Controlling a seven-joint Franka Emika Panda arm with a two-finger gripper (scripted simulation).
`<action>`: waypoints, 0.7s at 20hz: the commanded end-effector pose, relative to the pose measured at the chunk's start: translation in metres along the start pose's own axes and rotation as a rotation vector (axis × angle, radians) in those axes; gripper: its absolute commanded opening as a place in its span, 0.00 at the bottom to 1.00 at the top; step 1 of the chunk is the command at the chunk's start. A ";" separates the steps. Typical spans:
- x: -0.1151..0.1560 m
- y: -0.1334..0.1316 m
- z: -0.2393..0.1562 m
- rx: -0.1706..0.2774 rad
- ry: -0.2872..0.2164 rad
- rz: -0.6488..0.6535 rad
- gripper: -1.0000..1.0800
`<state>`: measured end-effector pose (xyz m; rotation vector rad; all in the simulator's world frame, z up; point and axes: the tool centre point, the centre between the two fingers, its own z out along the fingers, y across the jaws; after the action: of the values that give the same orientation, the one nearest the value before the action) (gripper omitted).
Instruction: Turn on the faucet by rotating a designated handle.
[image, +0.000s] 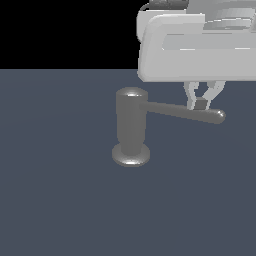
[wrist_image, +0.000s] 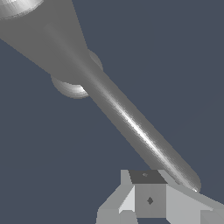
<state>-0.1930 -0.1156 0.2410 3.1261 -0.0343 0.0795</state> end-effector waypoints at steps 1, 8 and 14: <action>0.006 0.006 0.003 0.000 -0.004 0.002 0.00; 0.023 0.021 0.006 0.002 -0.011 0.005 0.00; 0.038 0.034 0.009 0.004 -0.018 0.008 0.00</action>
<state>-0.1586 -0.1504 0.2413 3.1275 -0.0564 0.0747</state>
